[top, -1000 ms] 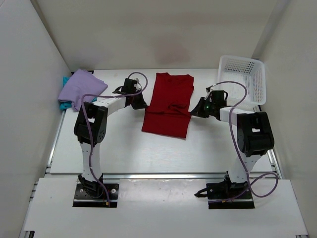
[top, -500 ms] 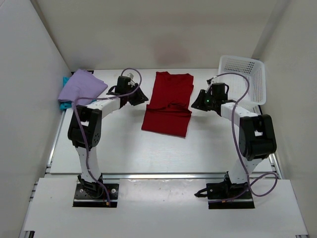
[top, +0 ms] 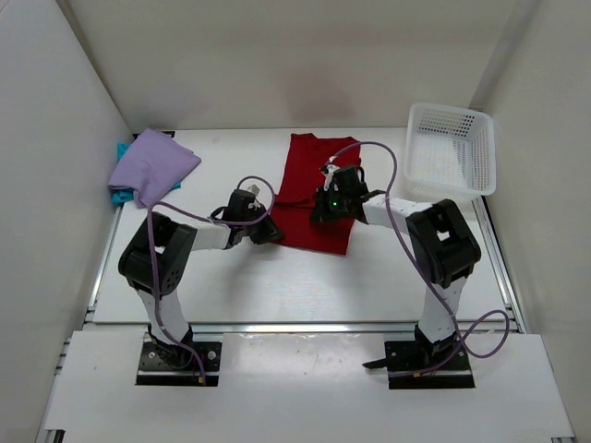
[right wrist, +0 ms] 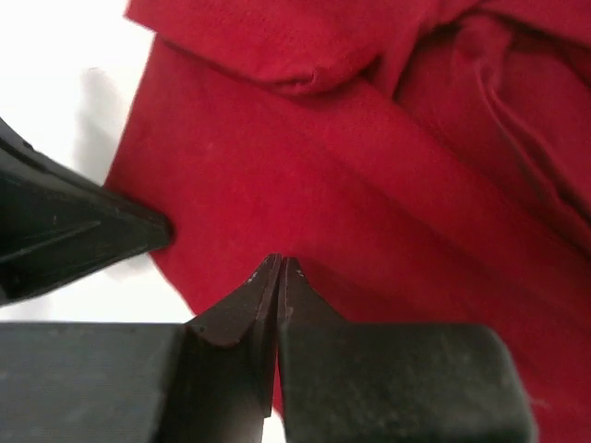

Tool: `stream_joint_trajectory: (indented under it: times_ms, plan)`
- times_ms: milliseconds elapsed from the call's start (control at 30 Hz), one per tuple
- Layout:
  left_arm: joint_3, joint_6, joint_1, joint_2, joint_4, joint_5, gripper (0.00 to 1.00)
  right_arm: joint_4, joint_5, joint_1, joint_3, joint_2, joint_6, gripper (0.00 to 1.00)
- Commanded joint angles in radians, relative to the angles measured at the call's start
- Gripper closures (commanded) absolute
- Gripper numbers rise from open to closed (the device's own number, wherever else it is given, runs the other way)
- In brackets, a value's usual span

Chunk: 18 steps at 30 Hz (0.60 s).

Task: Fold and stack the t-shirts
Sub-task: Fold the folded rectangular tshirt in 1/3 of the way

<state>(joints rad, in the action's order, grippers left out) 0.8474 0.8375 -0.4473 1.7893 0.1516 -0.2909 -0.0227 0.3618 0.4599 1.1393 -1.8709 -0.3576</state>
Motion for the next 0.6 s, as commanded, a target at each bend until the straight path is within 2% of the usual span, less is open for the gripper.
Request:
stream_joint_trajectory:
  times_ms: [0,167,367,567]
  plan:
    - [-0.028,0.015,0.009,-0.007,0.072,0.005,0.84,0.026,-0.014,0.009,0.094,-0.043,0.031,1.00]
    - [-0.119,0.044,-0.001,-0.037,0.112,0.013,0.85,0.023,-0.110,0.023,0.128,-0.112,0.031,1.00]
    - [-0.211,0.063,-0.016,-0.062,0.164,-0.005,0.85,0.081,-0.165,-0.016,0.132,-0.161,0.034,1.00]
    - [-0.252,0.068,-0.062,-0.087,0.167,0.021,0.86,0.067,-0.201,-0.064,0.290,-0.214,0.026,1.00]
